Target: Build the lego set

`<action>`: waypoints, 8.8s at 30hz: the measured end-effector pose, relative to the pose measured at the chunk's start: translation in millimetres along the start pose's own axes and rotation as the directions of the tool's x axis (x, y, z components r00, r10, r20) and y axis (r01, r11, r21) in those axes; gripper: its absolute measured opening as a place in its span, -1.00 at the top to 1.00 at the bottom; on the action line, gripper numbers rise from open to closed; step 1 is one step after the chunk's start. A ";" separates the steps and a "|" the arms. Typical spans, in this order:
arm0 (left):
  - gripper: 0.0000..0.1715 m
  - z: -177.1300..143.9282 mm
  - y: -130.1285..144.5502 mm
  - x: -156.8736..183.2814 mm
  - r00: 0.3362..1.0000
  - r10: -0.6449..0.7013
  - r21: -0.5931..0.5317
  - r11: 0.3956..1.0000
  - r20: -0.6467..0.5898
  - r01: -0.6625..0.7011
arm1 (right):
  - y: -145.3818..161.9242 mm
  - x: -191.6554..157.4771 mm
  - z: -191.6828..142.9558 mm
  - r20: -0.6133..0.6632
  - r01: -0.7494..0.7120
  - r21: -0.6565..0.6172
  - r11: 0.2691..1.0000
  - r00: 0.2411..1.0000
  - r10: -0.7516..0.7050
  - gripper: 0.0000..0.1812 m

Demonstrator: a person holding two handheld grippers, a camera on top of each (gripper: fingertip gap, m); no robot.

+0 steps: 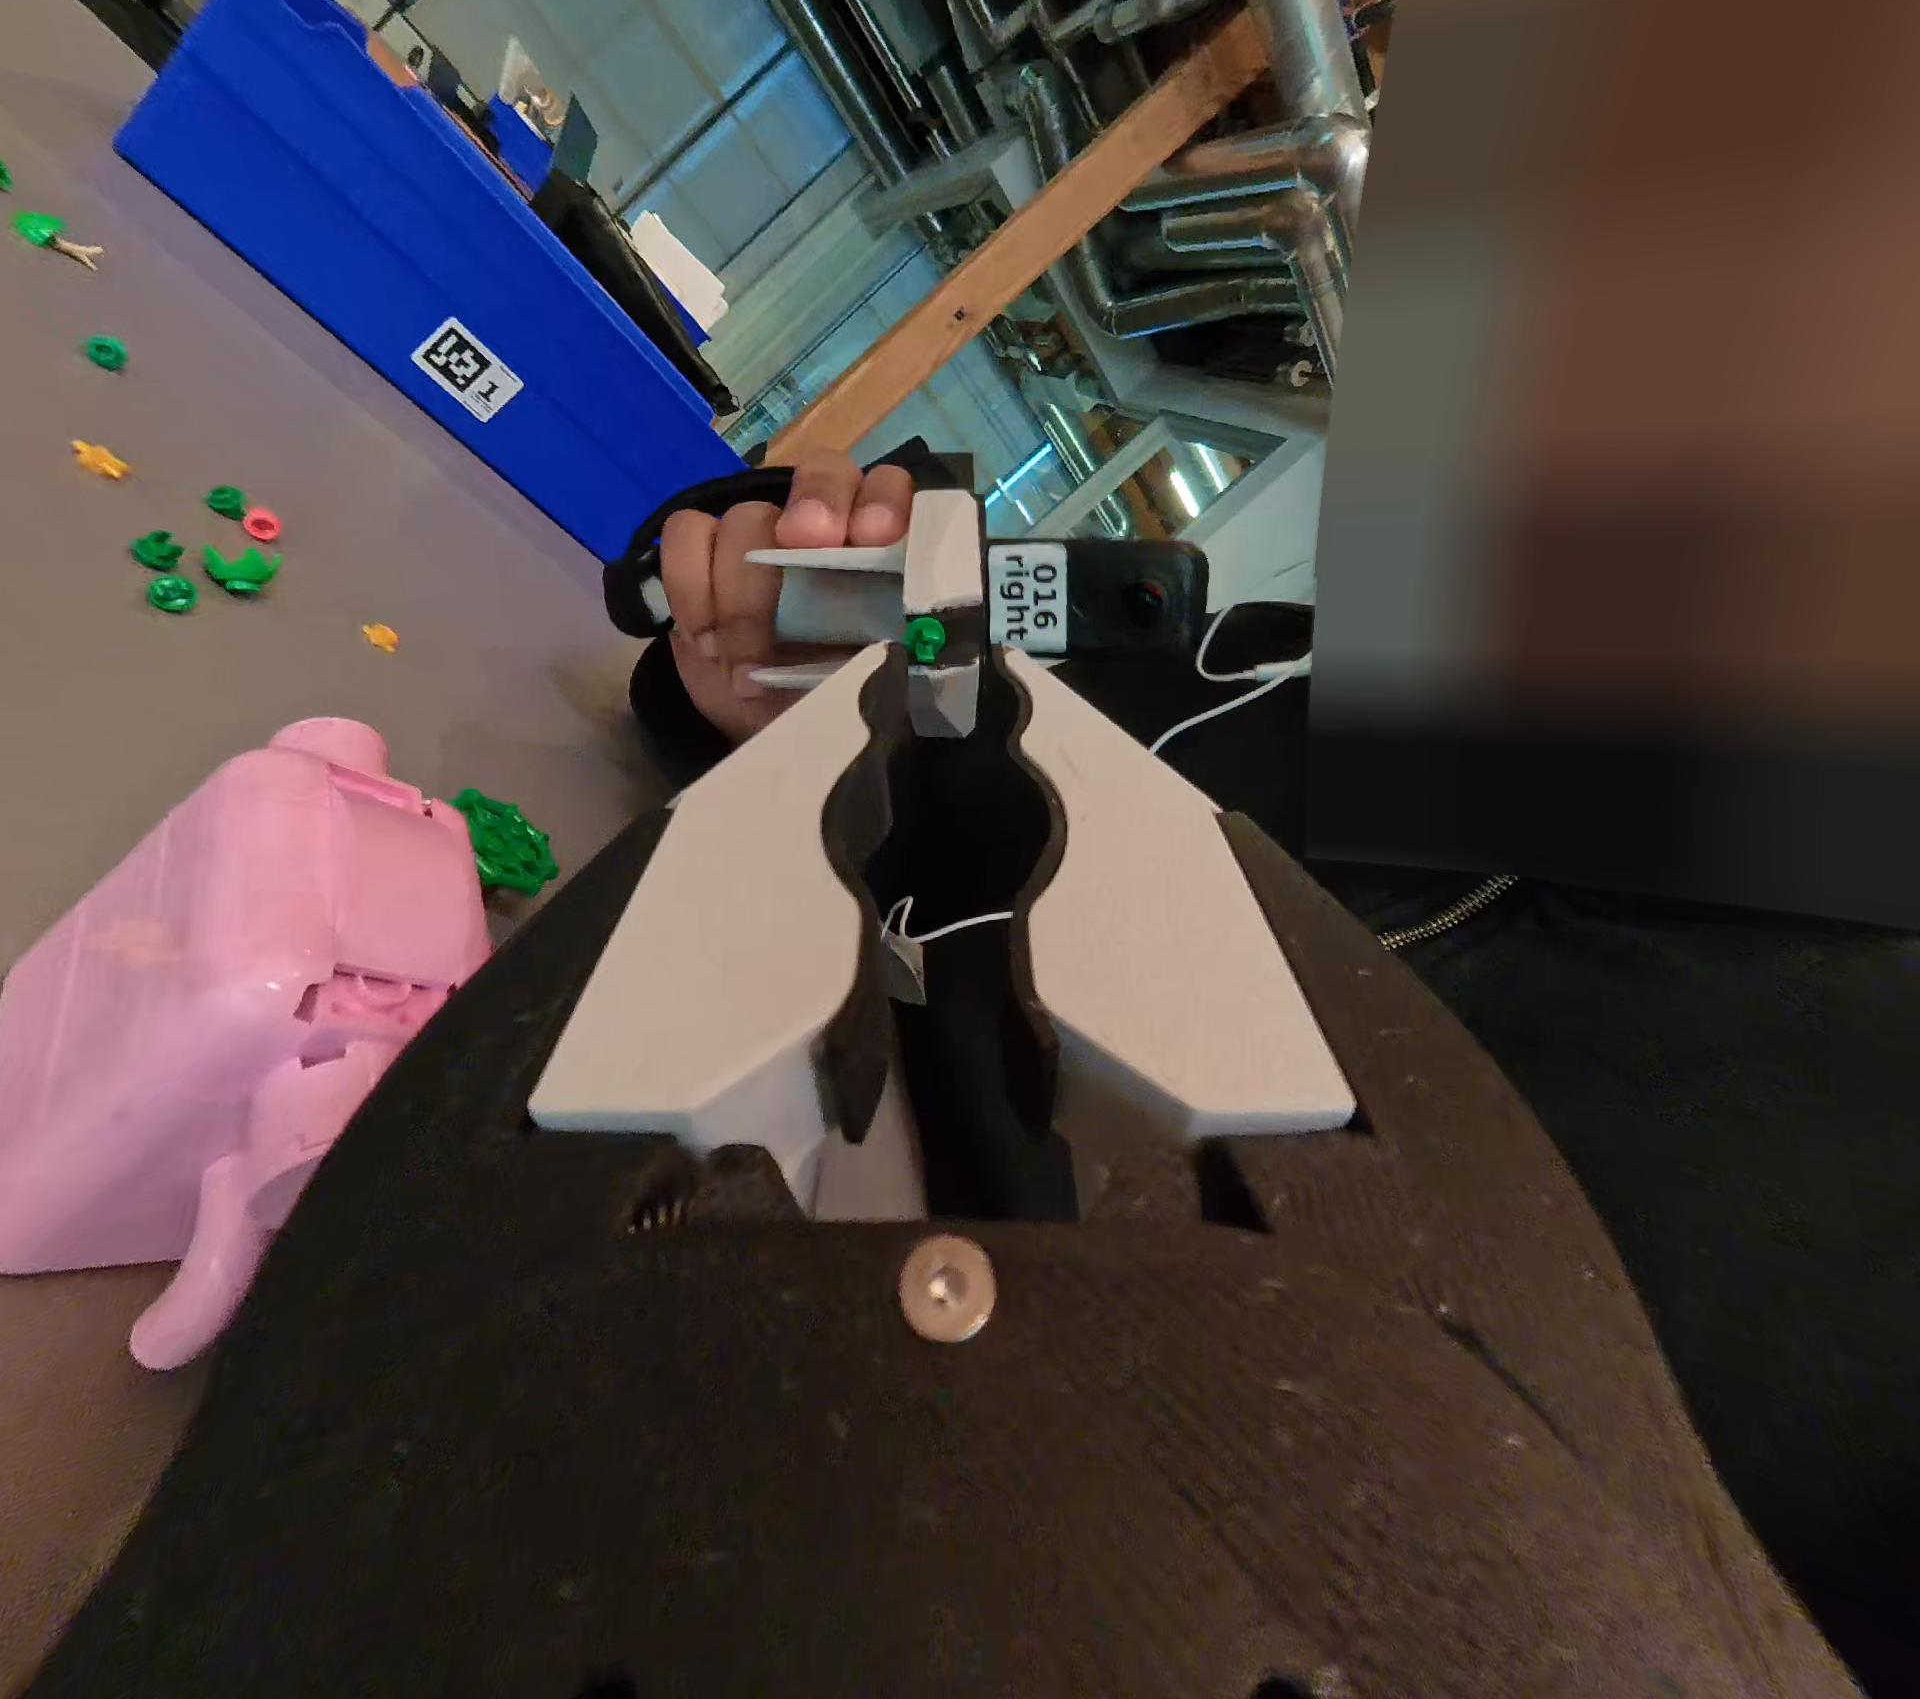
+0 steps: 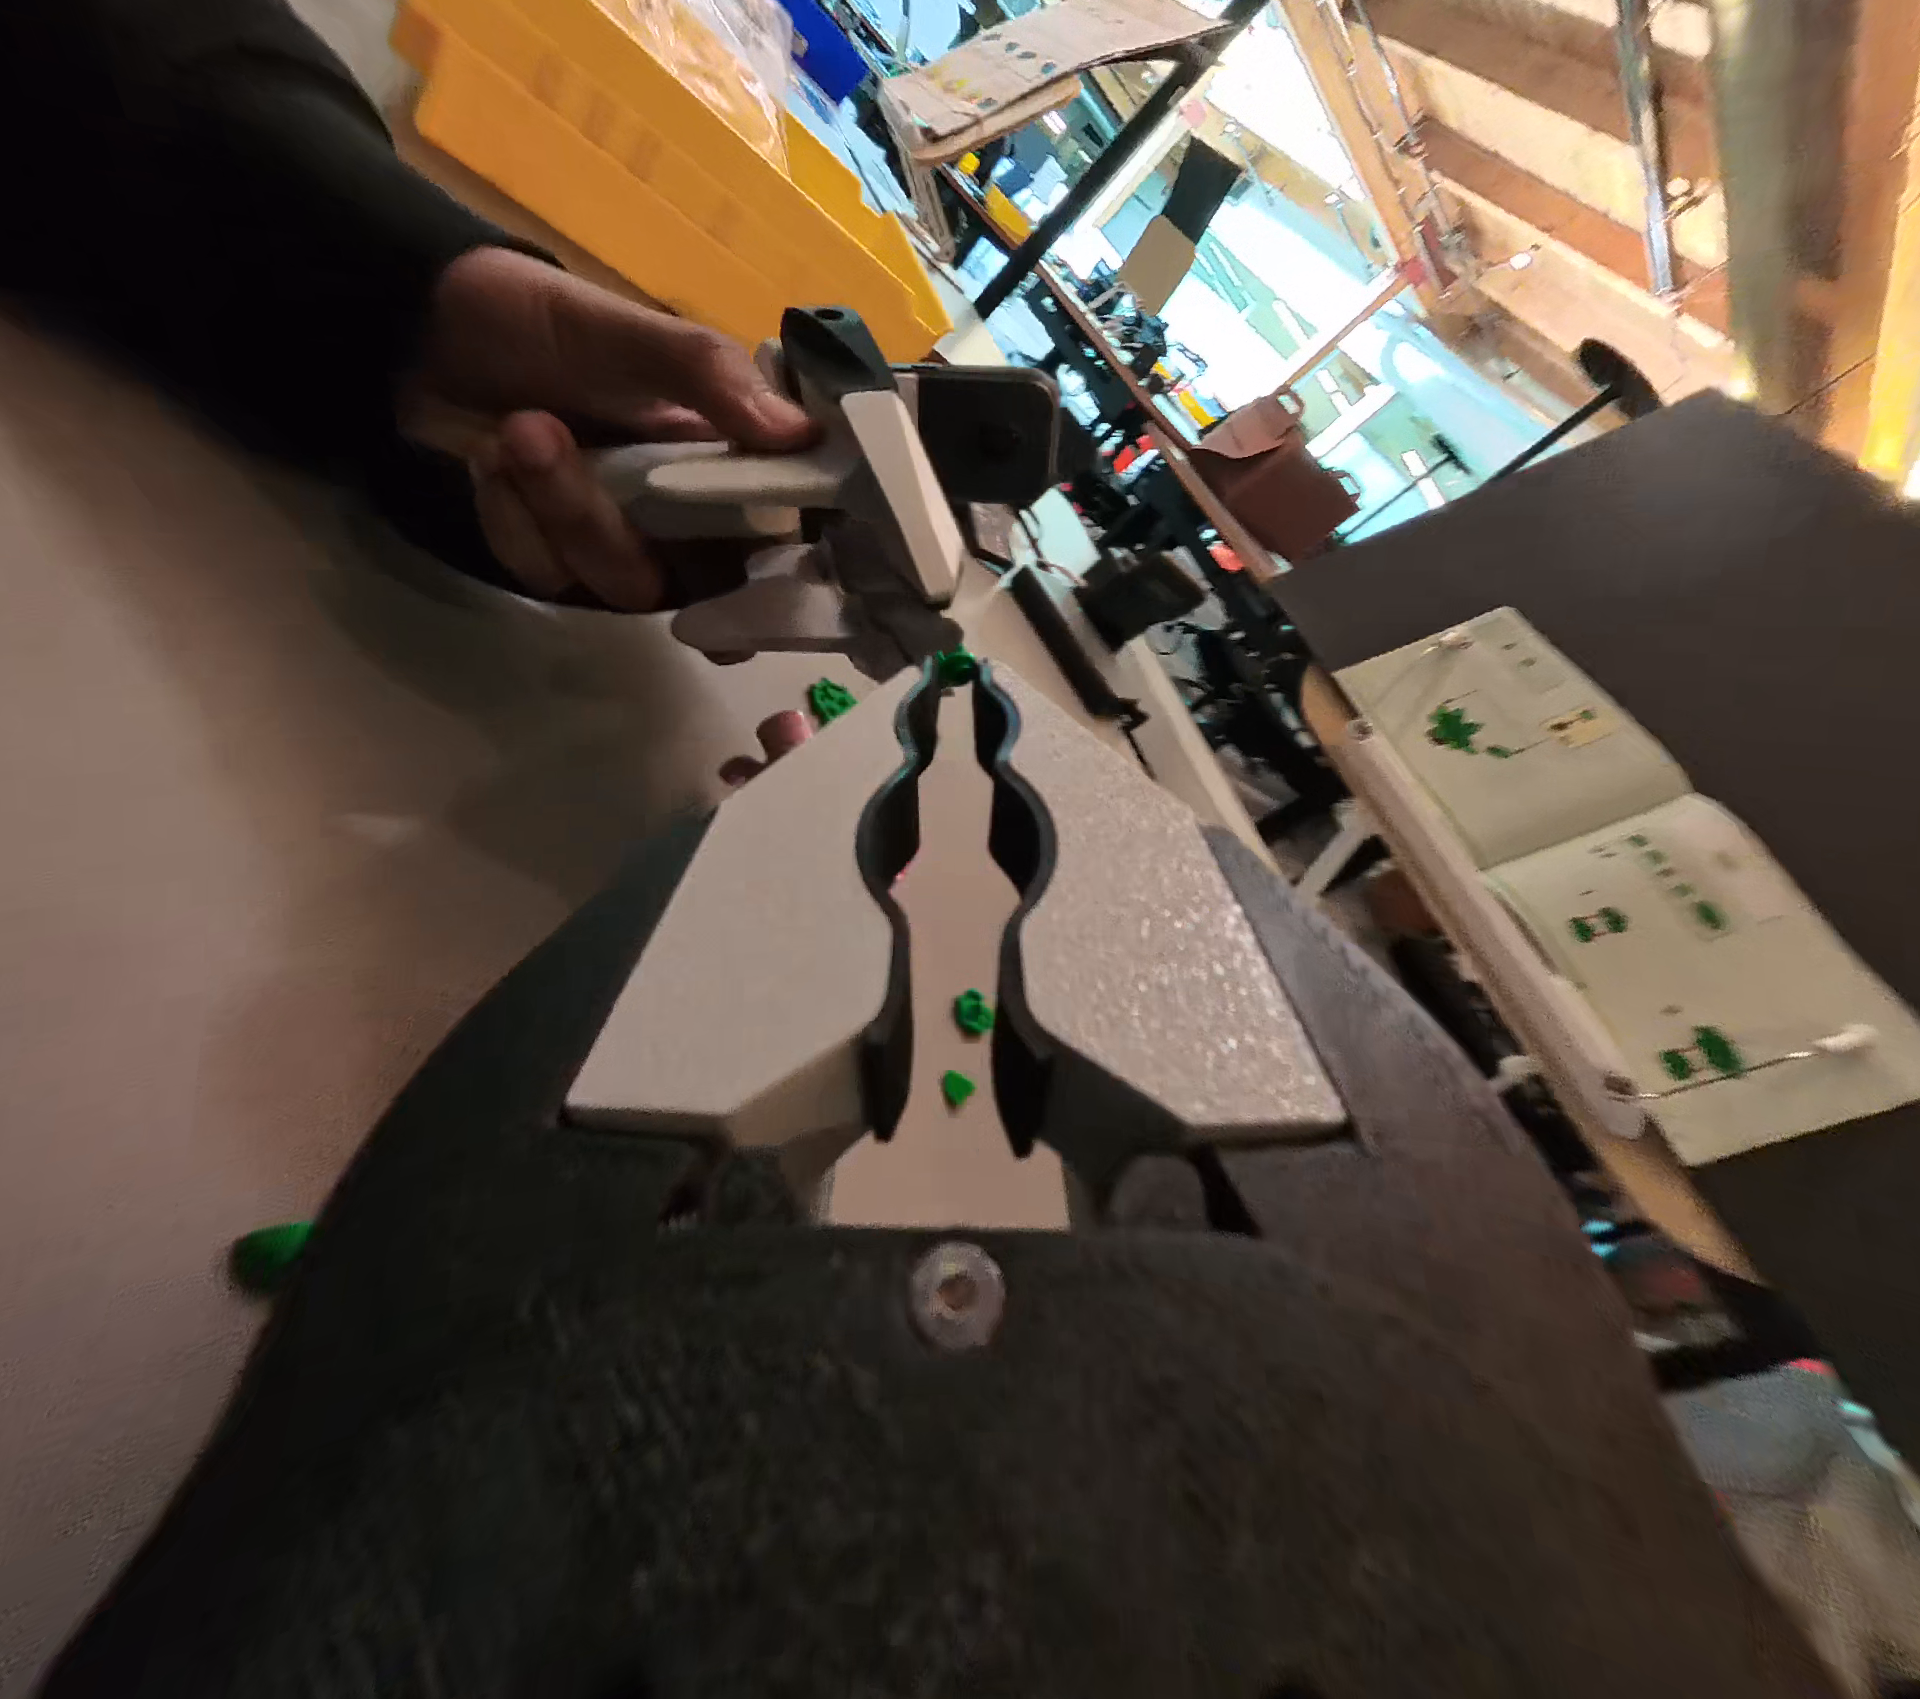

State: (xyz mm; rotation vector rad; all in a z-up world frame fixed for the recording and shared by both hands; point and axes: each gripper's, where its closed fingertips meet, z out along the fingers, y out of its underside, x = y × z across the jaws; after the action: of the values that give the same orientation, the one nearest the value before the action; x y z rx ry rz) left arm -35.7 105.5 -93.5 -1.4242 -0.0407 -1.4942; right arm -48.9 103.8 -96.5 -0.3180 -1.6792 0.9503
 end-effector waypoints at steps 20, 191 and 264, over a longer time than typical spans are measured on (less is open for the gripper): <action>1.00 -2.1 -1.7 -0.6 0.996 0.082 -0.003 0.997 0.047 -0.082 | -3.2 -4.9 2.0 -0.049 0.152 -0.039 0.988 0.987 -0.154 0.96; 0.99 -50.8 -42.8 16.0 0.859 0.430 0.034 0.889 0.279 -0.456 | 141.5 -14.3 -76.9 0.175 -0.571 -0.589 0.572 0.601 0.780 0.89; 0.99 -49.4 -41.6 15.9 0.862 0.429 0.033 0.890 0.271 -0.454 | 168.4 15.1 -85.0 -0.193 -0.631 -0.589 0.505 0.716 0.670 0.90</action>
State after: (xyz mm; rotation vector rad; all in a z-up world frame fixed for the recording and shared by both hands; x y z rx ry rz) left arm -95.0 84.3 -71.8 -1.4249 0.0533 -0.9128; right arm -20.7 257.0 -203.9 -1.4965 -1.9298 0.8914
